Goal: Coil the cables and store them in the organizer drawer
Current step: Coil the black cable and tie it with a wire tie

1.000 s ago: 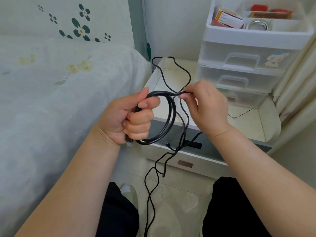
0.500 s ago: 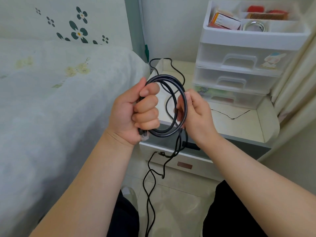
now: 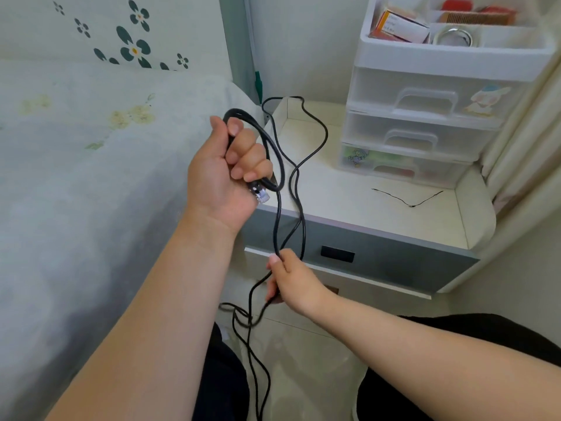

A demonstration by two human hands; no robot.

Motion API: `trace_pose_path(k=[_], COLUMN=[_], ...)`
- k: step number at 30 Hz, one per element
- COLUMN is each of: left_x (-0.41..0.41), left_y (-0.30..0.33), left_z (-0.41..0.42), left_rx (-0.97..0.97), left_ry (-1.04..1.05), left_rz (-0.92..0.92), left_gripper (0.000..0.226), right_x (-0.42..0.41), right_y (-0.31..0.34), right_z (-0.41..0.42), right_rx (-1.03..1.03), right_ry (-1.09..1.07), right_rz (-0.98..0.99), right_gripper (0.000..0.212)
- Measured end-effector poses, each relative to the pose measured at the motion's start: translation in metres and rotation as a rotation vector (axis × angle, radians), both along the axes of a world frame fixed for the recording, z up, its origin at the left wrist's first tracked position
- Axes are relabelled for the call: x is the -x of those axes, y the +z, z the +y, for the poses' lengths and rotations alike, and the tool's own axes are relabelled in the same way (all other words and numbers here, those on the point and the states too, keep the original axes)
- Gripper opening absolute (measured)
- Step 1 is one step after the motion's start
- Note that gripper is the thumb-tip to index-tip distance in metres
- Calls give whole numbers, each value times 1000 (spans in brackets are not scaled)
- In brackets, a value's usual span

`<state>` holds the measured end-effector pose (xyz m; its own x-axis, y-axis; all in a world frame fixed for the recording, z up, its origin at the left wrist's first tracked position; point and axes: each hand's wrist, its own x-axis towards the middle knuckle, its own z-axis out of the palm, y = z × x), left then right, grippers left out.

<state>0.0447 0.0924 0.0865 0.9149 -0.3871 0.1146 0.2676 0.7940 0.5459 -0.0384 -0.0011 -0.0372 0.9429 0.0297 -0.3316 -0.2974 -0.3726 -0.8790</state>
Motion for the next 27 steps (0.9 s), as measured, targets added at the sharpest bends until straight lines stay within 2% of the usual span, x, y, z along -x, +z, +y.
trace_pose_path(k=[3, 4, 9, 11, 15, 18, 22, 24, 27], left_x=[-6, -7, -7, -4, 4, 13, 20, 20, 16], left_y=[-2, -2, -6, -8, -17, -23, -29, -30, -30], left_z=[0, 0, 2, 0, -7, -11, -17, -18, -16], left_rx=[-106, -138, -290, -364, -639, -933, -1202, -1255, -1172], left_ry=[83, 109, 179, 167, 187, 233, 187, 168, 153], left_rz=[-59, -78, -133, -175, -380, -583, -770, -776, -672], left_gripper=[40, 39, 36, 35, 32, 29, 22, 22, 26], right_x=[-2, -4, -6, -4, -2, 0, 2, 2, 2], right_y=[14, 21, 46, 57, 74, 80, 86, 89, 92], right_z=[-2, -6, -30, -37, -44, -46, -49, -55, -66], right_rx=[-194, -184, 309, 501, 826, 935, 1000, 1001, 951], right_ry=[-264, -285, 76, 153, 325, 471, 518, 517, 523], right_rz=[7, 7, -44, -82, -144, -165, -274, -346, -434], right_gripper=[22, 23, 32, 35, 35, 32, 34, 33, 22])
